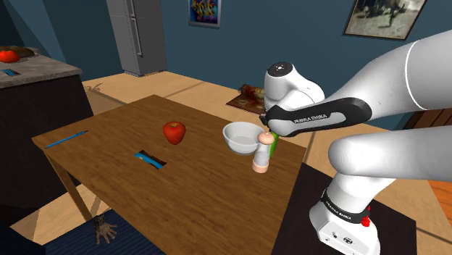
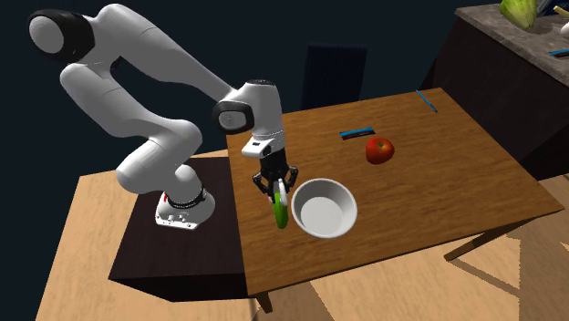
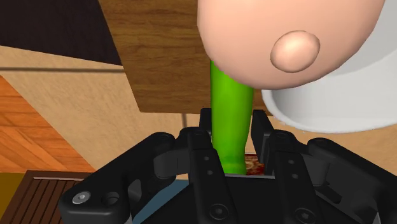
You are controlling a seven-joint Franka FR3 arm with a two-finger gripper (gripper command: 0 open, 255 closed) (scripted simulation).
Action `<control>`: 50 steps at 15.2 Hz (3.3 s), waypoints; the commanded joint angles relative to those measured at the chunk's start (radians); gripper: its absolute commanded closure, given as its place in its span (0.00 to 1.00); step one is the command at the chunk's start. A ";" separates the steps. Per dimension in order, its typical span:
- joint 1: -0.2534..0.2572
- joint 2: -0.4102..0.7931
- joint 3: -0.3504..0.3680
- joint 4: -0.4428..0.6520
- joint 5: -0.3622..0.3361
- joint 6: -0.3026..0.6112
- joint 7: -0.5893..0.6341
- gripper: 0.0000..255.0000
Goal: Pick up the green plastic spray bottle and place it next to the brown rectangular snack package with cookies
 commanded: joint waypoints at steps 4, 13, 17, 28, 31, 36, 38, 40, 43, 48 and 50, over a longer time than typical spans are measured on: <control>0.016 -0.053 -0.052 0.037 -0.009 -0.087 -0.039 1.00; 0.018 -0.113 -0.123 0.120 -0.033 -0.221 -0.095 1.00; 0.013 -0.129 -0.150 0.162 -0.044 -0.275 -0.117 1.00; -0.008 -0.146 -0.212 0.291 -0.077 -0.409 -0.171 1.00; -0.015 -0.144 -0.226 0.329 -0.086 -0.443 -0.184 1.00; -0.028 -0.137 -0.247 0.396 -0.100 -0.498 -0.204 1.00; -0.033 -0.133 -0.255 0.423 -0.105 -0.519 -0.212 1.00; -0.039 -0.128 -0.262 0.451 -0.111 -0.540 -0.220 1.00; -0.047 -0.118 -0.272 0.494 -0.118 -0.572 -0.231 1.00; -0.061 -0.099 -0.287 0.569 -0.130 -0.623 -0.249 1.00; -0.066 -0.092 -0.292 0.595 -0.134 -0.641 -0.255 1.00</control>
